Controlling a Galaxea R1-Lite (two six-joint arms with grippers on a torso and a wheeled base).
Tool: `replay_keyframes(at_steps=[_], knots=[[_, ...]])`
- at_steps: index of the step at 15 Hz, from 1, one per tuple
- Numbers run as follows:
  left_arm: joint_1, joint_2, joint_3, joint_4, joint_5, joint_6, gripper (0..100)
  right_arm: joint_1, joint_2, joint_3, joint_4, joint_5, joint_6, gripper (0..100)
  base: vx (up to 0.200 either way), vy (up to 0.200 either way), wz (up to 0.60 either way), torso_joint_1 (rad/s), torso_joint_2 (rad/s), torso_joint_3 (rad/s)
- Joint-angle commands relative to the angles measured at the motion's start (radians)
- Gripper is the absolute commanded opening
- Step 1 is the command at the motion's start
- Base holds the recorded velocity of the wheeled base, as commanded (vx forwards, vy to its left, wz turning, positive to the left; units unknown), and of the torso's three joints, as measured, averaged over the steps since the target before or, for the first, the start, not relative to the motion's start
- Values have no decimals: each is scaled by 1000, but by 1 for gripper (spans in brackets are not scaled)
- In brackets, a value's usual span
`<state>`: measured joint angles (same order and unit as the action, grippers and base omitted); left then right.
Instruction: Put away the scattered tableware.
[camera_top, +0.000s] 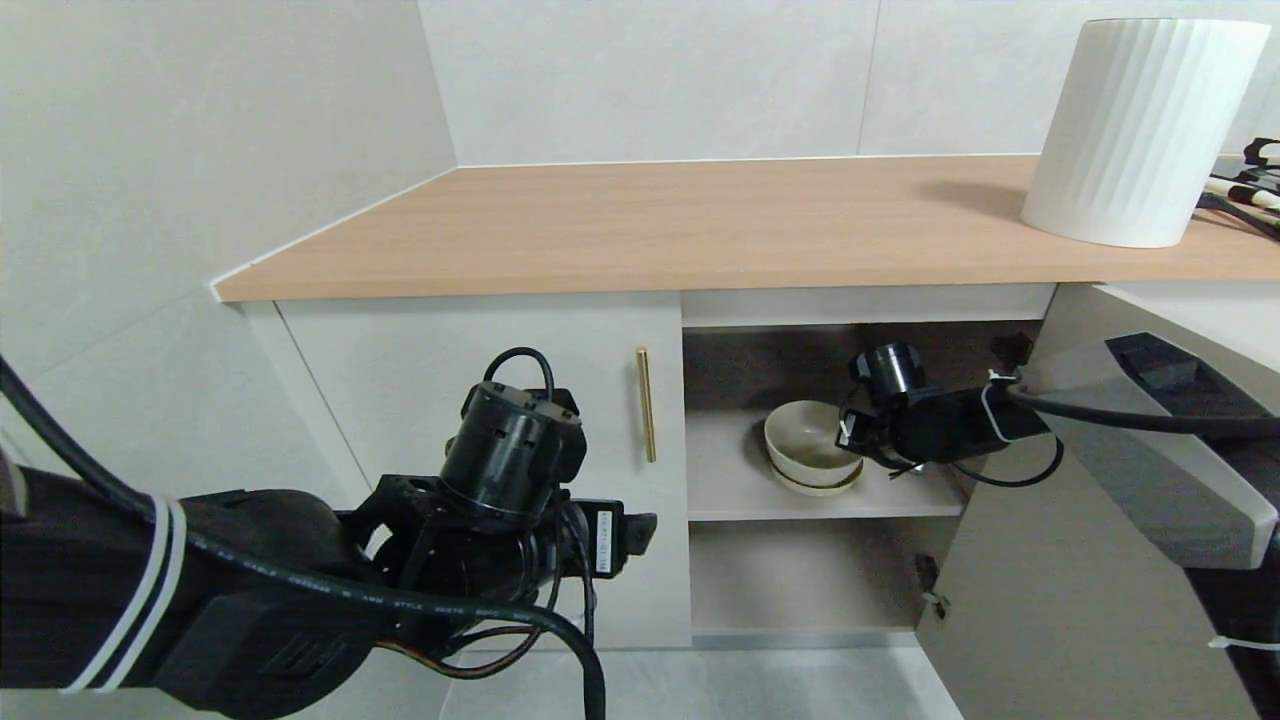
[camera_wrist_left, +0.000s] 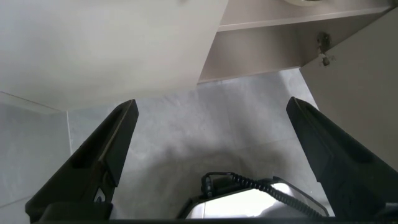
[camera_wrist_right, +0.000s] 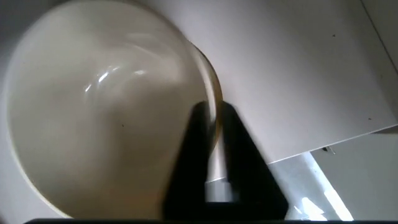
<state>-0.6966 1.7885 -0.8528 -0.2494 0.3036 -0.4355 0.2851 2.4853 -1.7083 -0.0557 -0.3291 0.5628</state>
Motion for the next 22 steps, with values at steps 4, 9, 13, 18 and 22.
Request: replay_keyframes(at_steps=[4,9,13,18,22], knots=[[0,-1,-2,-1,6,0,100,2,-5,1,4,4,2,100,0,0,0,0,0,0],[0,-4,3,9,15,4,100,19,-263,228,45,102,-47,100,0,0,0,0,0,0],[0,-92,75,15,19,89,100,29,-545,444,145,137,-175,100,0,0,0,0,0,0],[9,-339,103,196,19,78,100,178,-885,843,146,159,-187,100,0,0,0,0,0,0],[37,-446,150,260,11,54,100,302,-1030,918,289,157,-162,100,0,0,0,0,0,0]])
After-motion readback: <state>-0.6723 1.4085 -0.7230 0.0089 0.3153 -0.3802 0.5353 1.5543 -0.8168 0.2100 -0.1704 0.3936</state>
